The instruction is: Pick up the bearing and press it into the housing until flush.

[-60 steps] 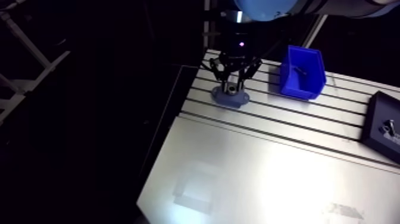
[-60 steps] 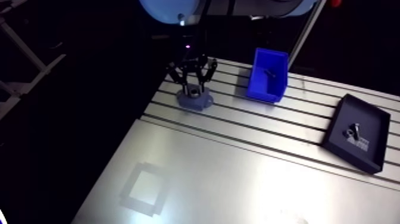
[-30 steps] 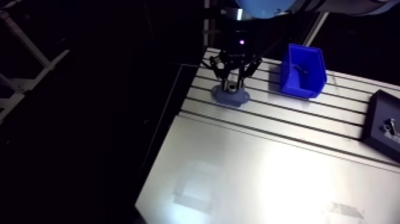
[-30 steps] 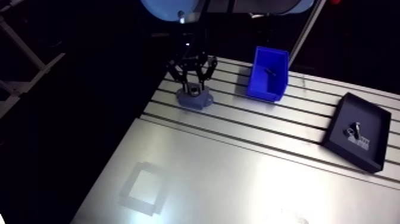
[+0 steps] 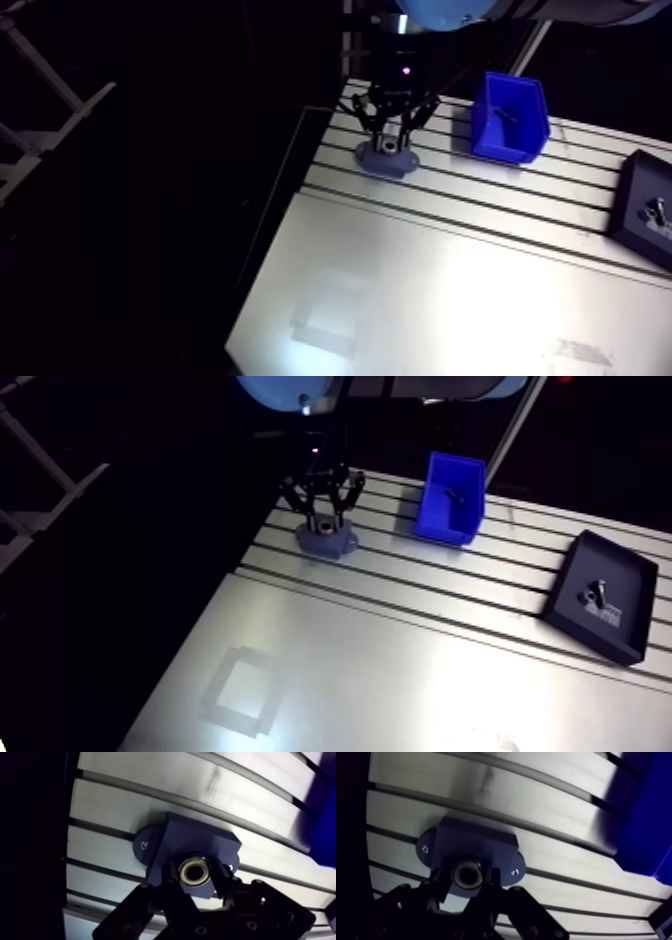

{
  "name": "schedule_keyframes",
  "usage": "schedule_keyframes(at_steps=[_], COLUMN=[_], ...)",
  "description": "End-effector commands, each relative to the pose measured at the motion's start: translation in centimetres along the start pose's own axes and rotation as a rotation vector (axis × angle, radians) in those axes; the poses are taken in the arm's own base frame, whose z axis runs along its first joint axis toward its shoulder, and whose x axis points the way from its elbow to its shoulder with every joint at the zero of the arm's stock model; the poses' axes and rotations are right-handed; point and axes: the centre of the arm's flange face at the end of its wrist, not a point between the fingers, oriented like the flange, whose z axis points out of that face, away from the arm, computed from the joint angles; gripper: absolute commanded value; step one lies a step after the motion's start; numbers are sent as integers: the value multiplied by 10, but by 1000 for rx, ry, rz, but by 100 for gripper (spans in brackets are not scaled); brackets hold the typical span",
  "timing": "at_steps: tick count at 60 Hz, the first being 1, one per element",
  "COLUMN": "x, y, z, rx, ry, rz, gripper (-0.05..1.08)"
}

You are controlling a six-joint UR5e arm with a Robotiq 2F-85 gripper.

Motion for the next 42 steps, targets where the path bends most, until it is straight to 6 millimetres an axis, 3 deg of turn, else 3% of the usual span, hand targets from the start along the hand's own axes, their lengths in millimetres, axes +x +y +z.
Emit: schedule_keyframes(at_steps=[1,33,35,36,37,38,39,42], x=[1,2,2,3,3,3,4,4], y=[0,1,1,2,2,3,4,4], z=[3,2,2,1,1,1,1,0], rx=[1,0,-1,3,3,2,2,1], ry=[-5,-2,-1,4,4,9,12,14], rz=[-2,0,1,4,4,5,6,7], gripper=[86,85,81,65,65,50,44,40])
